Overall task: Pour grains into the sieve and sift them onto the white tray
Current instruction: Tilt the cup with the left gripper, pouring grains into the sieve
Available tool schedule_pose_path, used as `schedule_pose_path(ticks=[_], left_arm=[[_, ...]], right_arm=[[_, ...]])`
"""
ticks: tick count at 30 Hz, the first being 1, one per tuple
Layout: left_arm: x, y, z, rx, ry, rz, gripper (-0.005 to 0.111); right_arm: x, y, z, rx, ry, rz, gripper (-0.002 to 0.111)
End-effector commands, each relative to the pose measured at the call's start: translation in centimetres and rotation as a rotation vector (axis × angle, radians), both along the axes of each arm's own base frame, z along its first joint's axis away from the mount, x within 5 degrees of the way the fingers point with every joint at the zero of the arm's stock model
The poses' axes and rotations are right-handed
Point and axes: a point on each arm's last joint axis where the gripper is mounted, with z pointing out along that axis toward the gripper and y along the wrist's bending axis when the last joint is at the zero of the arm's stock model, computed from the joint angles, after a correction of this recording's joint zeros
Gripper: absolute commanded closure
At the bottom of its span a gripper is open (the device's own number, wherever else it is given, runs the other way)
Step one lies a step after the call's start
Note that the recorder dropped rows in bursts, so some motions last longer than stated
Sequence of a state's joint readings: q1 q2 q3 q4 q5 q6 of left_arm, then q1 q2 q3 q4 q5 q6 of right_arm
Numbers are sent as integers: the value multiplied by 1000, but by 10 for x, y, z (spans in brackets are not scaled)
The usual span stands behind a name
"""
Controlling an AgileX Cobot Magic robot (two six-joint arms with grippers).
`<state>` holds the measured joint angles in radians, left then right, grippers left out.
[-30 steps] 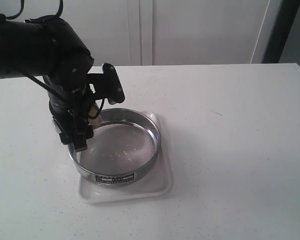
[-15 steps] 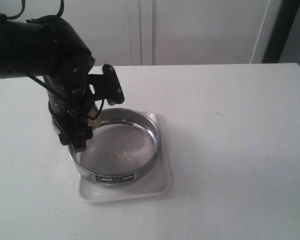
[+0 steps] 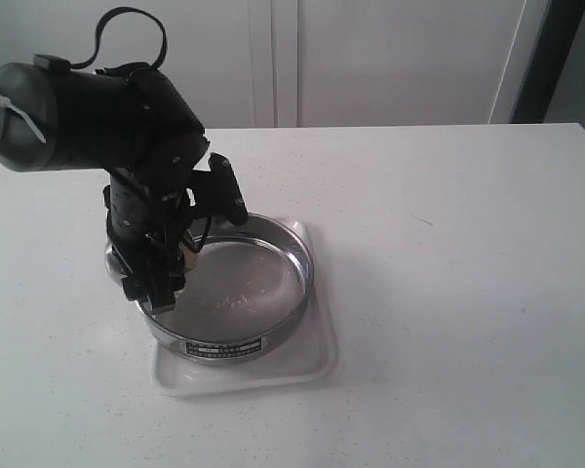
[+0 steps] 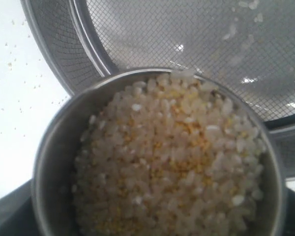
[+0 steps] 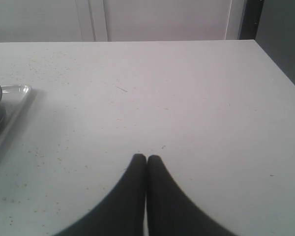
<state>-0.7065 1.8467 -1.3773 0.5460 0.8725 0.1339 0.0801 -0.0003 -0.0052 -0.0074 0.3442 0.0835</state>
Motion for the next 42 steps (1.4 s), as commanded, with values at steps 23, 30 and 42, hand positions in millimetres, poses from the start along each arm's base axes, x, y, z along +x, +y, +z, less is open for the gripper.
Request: schedule_pose_path(ticks=[23,30,42], left_arm=[[7,-2,8,40,-68,-137,107],[9,-3,9,52,-92,-157,107],[11,-4,10,71,-102,-235,107]], right_arm=[[0,0,-1,-4,-4,-1,108],[0,0,-1,-4,-4,-1,108],[0,0,-1,-4,-4,-1,108]])
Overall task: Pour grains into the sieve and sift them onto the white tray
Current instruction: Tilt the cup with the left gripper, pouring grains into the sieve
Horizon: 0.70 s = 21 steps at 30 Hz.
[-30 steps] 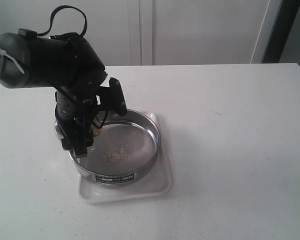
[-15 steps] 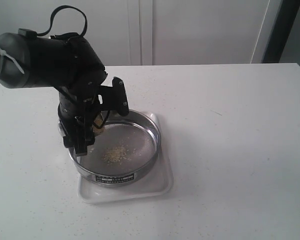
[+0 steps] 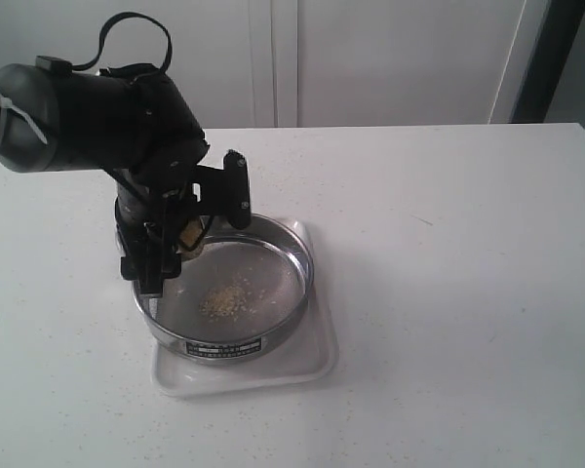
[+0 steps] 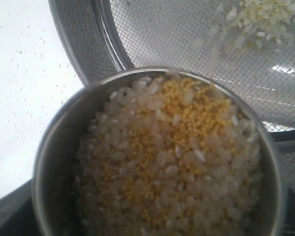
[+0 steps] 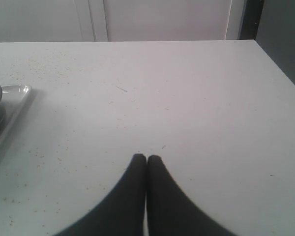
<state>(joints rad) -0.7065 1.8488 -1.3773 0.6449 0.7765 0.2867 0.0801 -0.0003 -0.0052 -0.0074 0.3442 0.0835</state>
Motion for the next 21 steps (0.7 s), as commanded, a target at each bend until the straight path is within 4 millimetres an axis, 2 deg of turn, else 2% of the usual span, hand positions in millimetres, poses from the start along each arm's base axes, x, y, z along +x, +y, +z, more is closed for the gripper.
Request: schedule_pose_path(ticks=[1,21], left_arm=[[1,-1,7,3,-27,-19,107],[4,-3,8,39,-51,-127,107]], right_arm=[[0,0,-1,-4,-4,-1,108],[0,0,-1,-4,-4,-1,108]])
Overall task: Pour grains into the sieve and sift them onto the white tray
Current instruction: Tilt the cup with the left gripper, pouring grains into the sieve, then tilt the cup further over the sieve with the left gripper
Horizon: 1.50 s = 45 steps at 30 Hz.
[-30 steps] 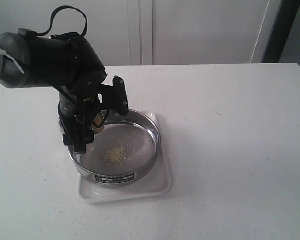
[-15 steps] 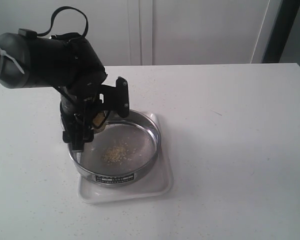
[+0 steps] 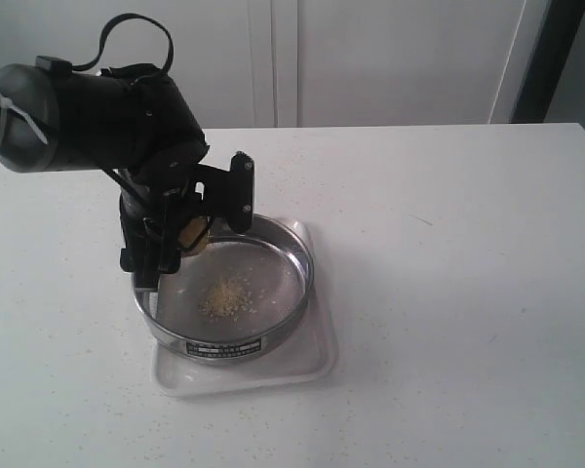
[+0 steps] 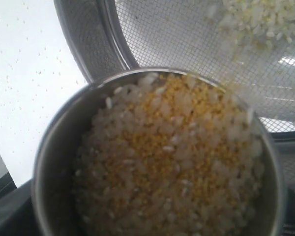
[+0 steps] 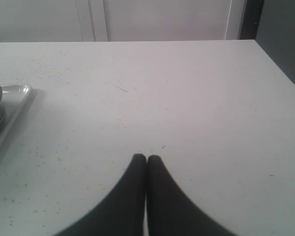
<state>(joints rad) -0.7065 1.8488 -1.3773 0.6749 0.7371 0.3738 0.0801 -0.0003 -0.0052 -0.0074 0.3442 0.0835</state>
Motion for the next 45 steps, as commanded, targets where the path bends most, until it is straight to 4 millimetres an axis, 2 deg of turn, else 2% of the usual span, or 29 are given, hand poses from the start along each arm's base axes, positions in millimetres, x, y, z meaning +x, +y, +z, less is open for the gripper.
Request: schedule_pose_path(ticks=[1,45], left_arm=[[1,-2,7,0,-30,-26,107],[11,-8,14,82,-143,-259,107]], right_arm=[[0,0,-1,-4,-4,-1,108],[0,0,-1,-4,-4,-1,108]])
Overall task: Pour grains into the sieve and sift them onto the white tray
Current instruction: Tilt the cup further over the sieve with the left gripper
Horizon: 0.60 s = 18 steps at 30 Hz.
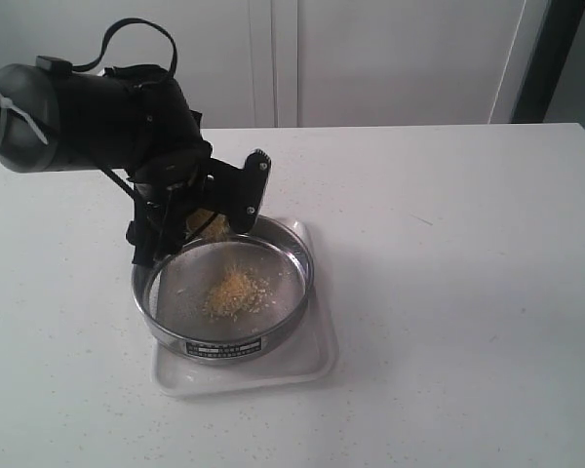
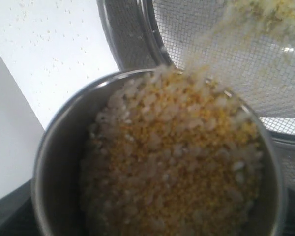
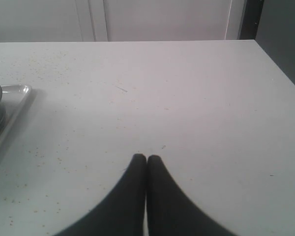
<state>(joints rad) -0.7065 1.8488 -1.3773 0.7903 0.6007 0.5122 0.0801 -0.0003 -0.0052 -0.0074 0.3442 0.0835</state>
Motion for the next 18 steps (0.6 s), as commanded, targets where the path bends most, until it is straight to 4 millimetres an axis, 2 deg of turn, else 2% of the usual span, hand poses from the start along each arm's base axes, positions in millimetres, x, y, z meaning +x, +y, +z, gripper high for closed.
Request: schedule_pose_path(ticks=[1,18], left_arm=[[1,-1,8,18,-36,-26,107],[2,0,9,65,-51,-71,107]], right_arm=[[0,0,-1,-4,-4,-1,108],[0,0,-1,-4,-4,-1,108]])
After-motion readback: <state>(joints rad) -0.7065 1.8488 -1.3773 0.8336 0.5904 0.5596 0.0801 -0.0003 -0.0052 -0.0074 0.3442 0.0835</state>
